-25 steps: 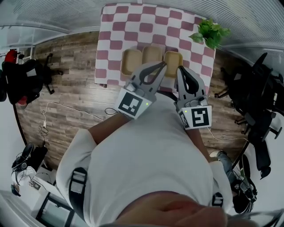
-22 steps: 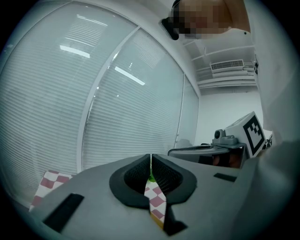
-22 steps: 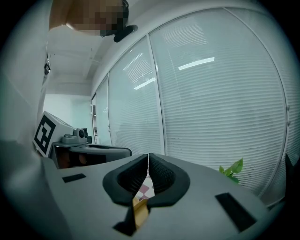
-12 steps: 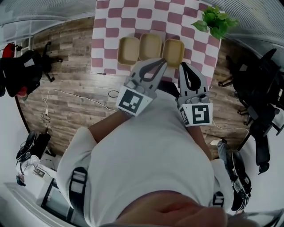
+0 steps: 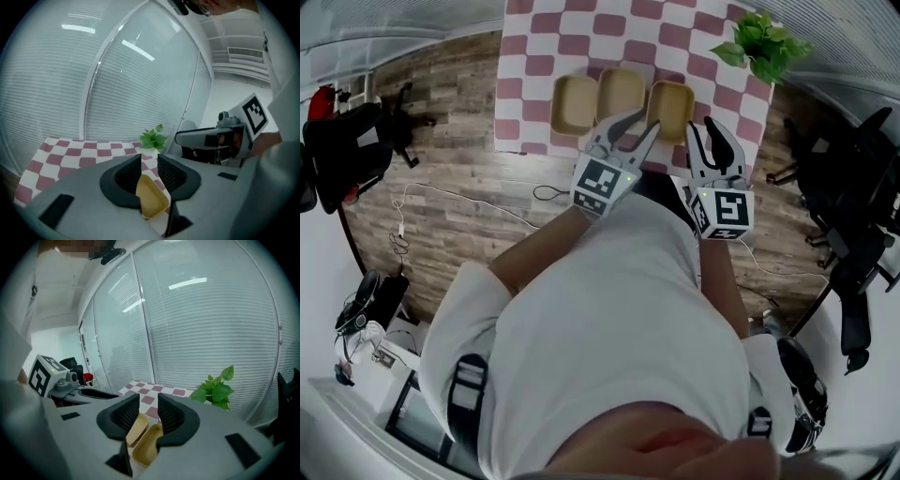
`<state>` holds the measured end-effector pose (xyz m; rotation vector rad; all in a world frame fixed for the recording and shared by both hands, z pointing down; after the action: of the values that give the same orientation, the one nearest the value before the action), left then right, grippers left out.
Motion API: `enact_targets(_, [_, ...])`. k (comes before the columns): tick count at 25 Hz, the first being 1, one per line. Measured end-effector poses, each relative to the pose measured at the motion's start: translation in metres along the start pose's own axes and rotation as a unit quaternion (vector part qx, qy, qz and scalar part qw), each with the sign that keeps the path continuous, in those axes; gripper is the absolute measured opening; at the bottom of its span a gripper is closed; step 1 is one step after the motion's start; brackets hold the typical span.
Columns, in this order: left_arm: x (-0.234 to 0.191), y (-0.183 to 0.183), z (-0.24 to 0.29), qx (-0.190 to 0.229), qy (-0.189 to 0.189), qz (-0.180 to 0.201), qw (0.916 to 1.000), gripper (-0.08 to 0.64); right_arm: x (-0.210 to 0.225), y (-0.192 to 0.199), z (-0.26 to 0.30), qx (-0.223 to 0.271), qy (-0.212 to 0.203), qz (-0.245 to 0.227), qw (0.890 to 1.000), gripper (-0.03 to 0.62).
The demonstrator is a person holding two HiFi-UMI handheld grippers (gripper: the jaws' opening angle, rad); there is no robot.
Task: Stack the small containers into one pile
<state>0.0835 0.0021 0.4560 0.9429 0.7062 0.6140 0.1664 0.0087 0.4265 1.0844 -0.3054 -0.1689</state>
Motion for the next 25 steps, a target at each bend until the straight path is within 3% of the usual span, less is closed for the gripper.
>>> enact_targets(6, [-0.017,0.065,0.028,-0.063,-0.012,-0.011,0.9979,0.101,0.027,0.07,0.029,-0.057,0.021,0.004,0.998,0.129])
enact_targets(15, [-0.039,0.133,0.065,-0.117,-0.038,-0.011,0.9923,0.101,0.059,0.179,0.067,-0.151,0.055,0.02,0.987,0.129])
enact_targets(23, [-0.043,0.159,0.085,-0.14,-0.041,-0.015,0.9891,0.101,0.075,0.226,0.087,-0.188,0.086,0.065,0.976,0.127])
enact_targets(25, [-0.044,0.16,0.087,-0.143,-0.042,-0.014,0.9888,0.101,0.077,0.233,0.092,-0.195,0.095,0.08,0.973,0.097])
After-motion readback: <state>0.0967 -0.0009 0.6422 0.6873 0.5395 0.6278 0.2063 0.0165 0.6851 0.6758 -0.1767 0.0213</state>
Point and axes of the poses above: the fingertips, and each gripper's own axes: z forward along the fingers, x to its right, y out of its underside, the point moved 1 cm from there along -z, backward along the fingers, and after that the axes turned 1 degree about z, right-handed, at the moved point
